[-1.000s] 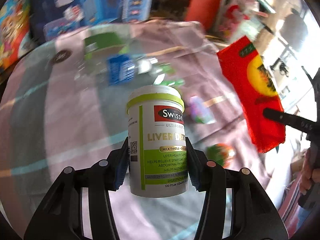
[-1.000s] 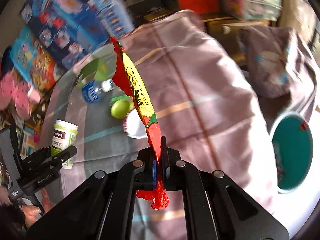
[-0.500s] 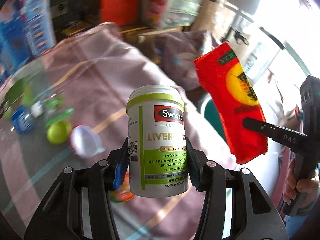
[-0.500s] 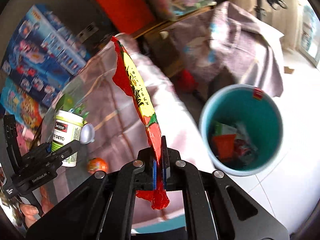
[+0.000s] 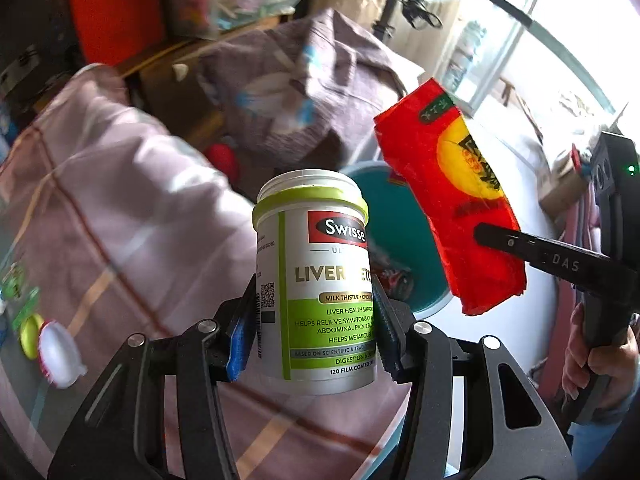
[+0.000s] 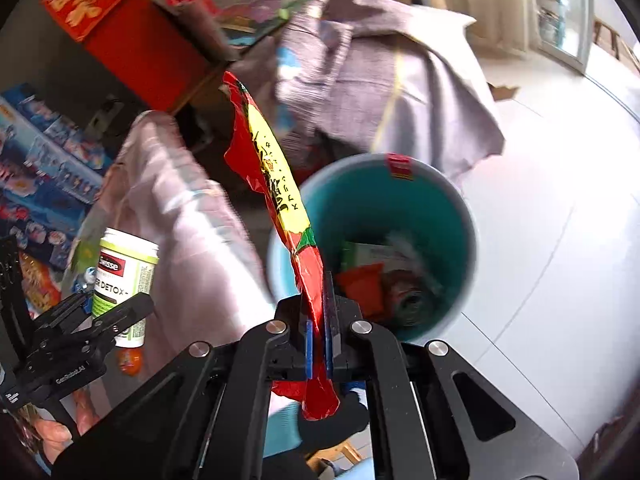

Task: Collect trash
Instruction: 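Carry the bottle and red snack bag over the teal bin with both tools, then open both tools to drop the bottle and snack bag into the bin, then move both tools back to the table toward the orange egg container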

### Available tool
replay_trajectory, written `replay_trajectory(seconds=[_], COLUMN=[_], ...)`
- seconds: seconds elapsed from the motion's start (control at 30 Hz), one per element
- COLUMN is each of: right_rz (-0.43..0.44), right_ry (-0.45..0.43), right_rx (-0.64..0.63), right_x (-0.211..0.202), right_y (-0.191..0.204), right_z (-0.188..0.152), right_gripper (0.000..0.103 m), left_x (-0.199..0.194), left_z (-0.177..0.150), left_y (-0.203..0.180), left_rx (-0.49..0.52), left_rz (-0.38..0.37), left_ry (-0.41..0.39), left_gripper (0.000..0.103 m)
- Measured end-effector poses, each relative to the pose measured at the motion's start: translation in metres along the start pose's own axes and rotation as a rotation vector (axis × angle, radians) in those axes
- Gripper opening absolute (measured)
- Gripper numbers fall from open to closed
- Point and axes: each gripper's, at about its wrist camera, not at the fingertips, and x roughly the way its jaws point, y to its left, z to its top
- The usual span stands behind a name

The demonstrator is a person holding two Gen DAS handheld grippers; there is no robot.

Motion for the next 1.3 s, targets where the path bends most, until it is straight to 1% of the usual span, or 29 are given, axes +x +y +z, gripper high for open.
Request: replay_trajectory(seconds=[0.17, 0.3, 0.33, 0.37, 0.4, 0.43, 0.5, 0.57, 0.6, 0.67, 0.77, 0.83, 0.9, 0.97, 1.03, 1.1, 1.2, 1.27, 1.3], right_rz=[-0.023, -0.026, -0.029, -0.029, -0.032, -0.040, -0.052, -0.059, -0.065, -0.073, -0.084, -0.090, -0.096, -0.098, -0.103, -0.106, -0.110, -0.112, -0.114], right_ry=[0.038, 0.052, 0.052, 0.051, 0.044, 0.034, 0.030, 0.029, 0.028, 0.030, 0.032, 0.032, 0.031, 0.036, 0.037, 0.043, 0.052, 0.062, 0.065], right_rx=[0.036, 0.053, 0.057, 0.063, 0.071, 0.071, 0.072, 0.087, 0.090, 0.100, 0.114, 0.124, 0.131, 0.142, 0.145, 0.144, 0.148, 0.154, 0.153], right_x=[0.017, 0.026, 0.027, 0.028, 0.028, 0.028, 0.027, 0.026, 0.026, 0.026, 0.025, 0.024, 0.023, 0.022, 0.022, 0.023, 0.025, 0.026, 0.027], right_y=[-0.021, -0.030, -0.031, -0.033, -0.036, -0.037, -0.039, -0.043, -0.045, -0.048, -0.052, -0.054, -0.055, -0.057, -0.057, -0.056, -0.054, -0.051, -0.049], right_z=[0.002, 0.006, 0.007, 0.008, 0.008, 0.010, 0.011, 0.011, 0.011, 0.011, 0.011, 0.011, 0.011, 0.010, 0.009, 0.008, 0.007, 0.007, 0.006], right_gripper=[0.005, 0.011, 0.018, 0.034, 0.042, 0.047, 0.049, 0.057, 0.057, 0.064, 0.069, 0.072, 0.073, 0.073, 0.073, 0.073, 0.073, 0.074, 0.075], left_x=[0.024, 0.042, 0.044, 0.047, 0.050, 0.052, 0.059, 0.064, 0.065, 0.069, 0.075, 0.079, 0.081, 0.082, 0.081, 0.080, 0.078, 0.075, 0.072], left_z=[0.014, 0.020, 0.020, 0.021, 0.021, 0.022, 0.023, 0.024, 0.023, 0.023, 0.023, 0.023, 0.023, 0.024, 0.024, 0.022, 0.021, 0.019, 0.018], left_y=[-0.016, -0.023, -0.023, -0.025, -0.027, -0.027, -0.029, -0.031, -0.032, -0.033, -0.036, -0.039, -0.042, -0.045, -0.045, -0.043, -0.038, -0.035, -0.033], left_rx=[0.034, 0.048, 0.051, 0.054, 0.057, 0.058, 0.062, 0.065, 0.066, 0.069, 0.076, 0.082, 0.094, 0.103, 0.105, 0.097, 0.083, 0.073, 0.067], left_rz=[-0.021, -0.030, -0.030, -0.031, -0.032, -0.034, -0.037, -0.039, -0.040, -0.043, -0.048, -0.051, -0.049, -0.042, -0.040, -0.037, -0.043, -0.041, -0.041], left_ry=[0.030, 0.059, 0.064, 0.070, 0.076, 0.080, 0.091, 0.101, 0.104, 0.111, 0.123, 0.132, 0.141, 0.139, 0.134, 0.129, 0.129, 0.125, 0.122], left_gripper=[0.052, 0.052, 0.052, 0.052, 0.052, 0.052, 0.052, 0.052, 0.052, 0.052, 0.052, 0.052, 0.053, 0.056, 0.064, 0.068, 0.071, 0.074, 0.078])
